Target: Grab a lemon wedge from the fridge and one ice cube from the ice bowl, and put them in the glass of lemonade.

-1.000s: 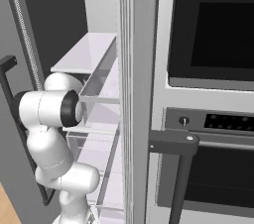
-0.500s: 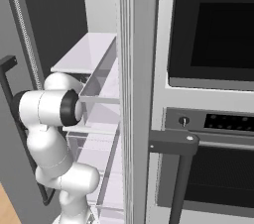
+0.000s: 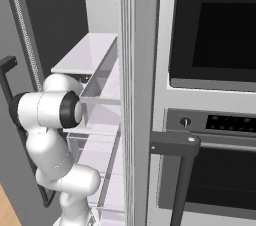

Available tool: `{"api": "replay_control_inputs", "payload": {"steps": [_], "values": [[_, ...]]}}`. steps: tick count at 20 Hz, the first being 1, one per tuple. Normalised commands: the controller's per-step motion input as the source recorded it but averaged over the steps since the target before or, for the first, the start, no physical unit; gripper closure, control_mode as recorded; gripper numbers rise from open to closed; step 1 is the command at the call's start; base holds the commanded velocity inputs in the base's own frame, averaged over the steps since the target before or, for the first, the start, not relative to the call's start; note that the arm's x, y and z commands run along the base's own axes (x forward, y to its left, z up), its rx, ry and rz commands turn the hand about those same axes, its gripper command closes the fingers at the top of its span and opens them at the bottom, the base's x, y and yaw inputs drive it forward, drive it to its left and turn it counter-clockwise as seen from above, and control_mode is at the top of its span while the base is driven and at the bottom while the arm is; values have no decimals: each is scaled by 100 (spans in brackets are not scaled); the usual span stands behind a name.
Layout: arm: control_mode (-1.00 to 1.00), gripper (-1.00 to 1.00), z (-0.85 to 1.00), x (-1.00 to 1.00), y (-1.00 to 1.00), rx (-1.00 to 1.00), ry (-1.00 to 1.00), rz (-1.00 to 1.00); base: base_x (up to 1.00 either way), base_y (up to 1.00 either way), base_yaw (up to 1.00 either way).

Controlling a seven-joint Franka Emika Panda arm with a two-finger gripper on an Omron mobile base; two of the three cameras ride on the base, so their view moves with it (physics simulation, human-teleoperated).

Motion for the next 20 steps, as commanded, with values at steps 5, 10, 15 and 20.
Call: {"api": "replay_control_inputs", "payload": {"steps": [5, 10, 15, 20], "values": [[-100, 100, -2, -22, 0, 0, 0, -2, 0, 0, 0], [-100, 100, -3, -21, 0, 0, 0, -1, 0, 0, 0], [-100, 100, -1, -57, -8, 0, -2, 0, 0, 0, 0], [-100, 100, 33, -61, -13, 2, -3, 0, 0, 0, 0]]}}
